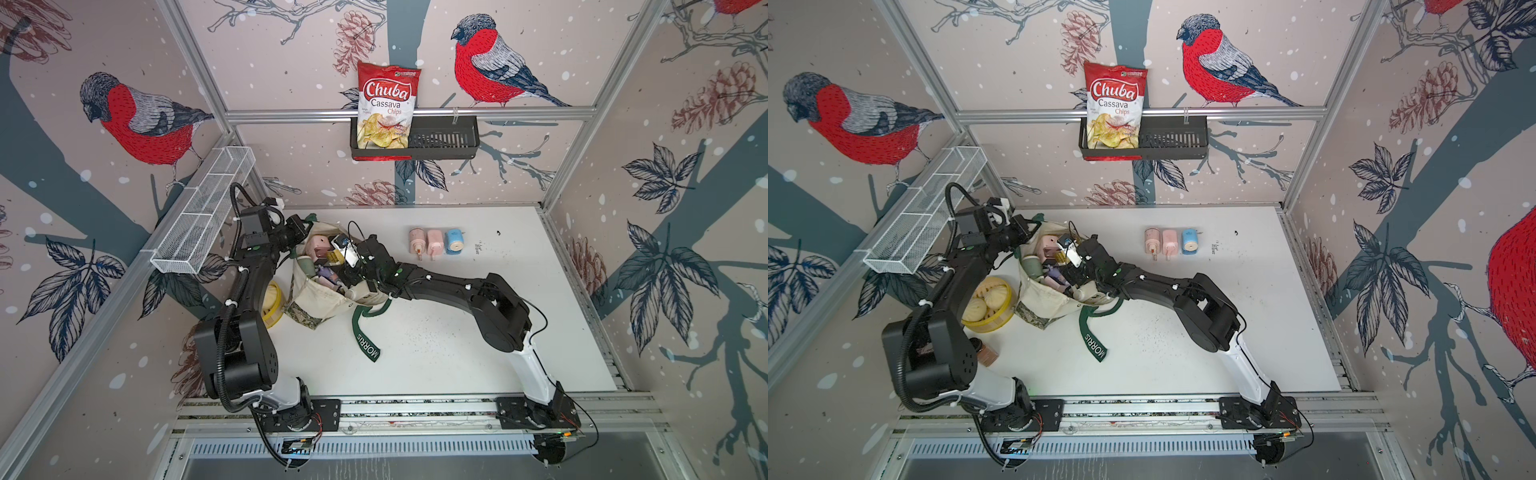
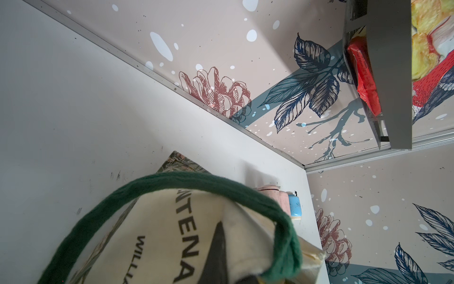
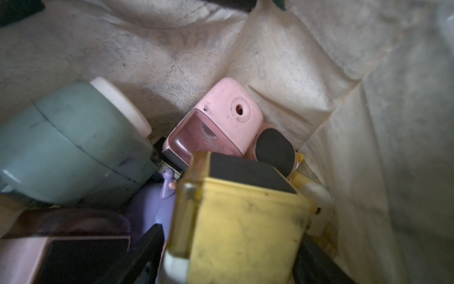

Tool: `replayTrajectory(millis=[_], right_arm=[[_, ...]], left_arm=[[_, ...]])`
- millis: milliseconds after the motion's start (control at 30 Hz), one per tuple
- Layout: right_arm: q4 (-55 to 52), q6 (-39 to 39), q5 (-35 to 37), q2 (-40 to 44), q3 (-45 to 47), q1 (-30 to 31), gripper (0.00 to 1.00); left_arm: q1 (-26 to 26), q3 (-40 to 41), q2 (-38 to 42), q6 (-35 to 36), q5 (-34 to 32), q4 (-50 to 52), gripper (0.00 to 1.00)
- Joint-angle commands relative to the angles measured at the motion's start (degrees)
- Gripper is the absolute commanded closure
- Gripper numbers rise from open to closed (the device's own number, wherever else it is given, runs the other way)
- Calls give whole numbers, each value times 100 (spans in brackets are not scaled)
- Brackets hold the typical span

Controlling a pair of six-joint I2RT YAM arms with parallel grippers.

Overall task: Take out the pencil sharpeners from the tote bags
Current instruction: Pick up the pencil sharpener from the canvas bag.

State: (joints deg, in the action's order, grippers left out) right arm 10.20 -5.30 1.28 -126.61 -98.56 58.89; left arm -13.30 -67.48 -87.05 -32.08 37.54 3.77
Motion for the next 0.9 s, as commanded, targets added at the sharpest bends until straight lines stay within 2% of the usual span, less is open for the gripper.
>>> replayTrajectory(millis=[0, 367, 600, 867], right_arm=[[-113, 168, -100, 186, -18, 4, 29], [115, 536, -475, 1031, 608, -65, 45], [209, 868, -650, 1600, 986, -134, 49], [448, 1434, -903, 2836, 2035, -505, 51]], left_arm=[[3, -44, 36, -29, 342, -797, 100], [3, -52, 36, -22, 333, -794, 100], [3, -50, 30, -14, 324, -777, 100], [3, -59, 39, -1, 315, -772, 100]])
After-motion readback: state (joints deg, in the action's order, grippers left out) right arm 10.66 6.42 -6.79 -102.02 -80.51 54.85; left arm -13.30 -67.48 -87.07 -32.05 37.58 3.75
